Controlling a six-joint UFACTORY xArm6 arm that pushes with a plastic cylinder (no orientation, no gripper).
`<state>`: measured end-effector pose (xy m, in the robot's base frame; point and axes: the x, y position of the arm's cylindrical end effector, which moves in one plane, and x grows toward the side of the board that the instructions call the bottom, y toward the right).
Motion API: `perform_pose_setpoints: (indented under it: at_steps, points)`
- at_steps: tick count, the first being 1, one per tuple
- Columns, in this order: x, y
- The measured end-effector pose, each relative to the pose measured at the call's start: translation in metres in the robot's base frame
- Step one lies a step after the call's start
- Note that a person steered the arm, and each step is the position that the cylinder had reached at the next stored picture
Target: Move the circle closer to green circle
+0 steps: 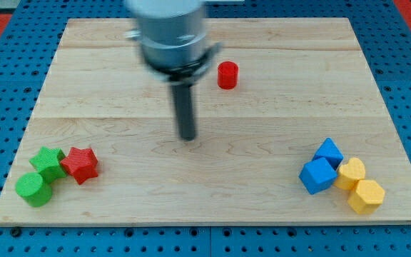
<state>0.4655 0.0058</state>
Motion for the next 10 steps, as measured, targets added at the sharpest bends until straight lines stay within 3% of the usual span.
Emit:
perform_pose_setpoints:
  at_steps: [1, 2, 3, 4, 5, 6, 8, 10]
  points:
    - [-0.044, 0.094]
    - [-0.106, 0.096]
    - [-0.13, 0.046]
    - [-0.115, -0.034]
    - [-0.066, -0.094]
    - [-0.009, -0.11]
    - [0.036, -0.094]
    - [0.013, -0.046]
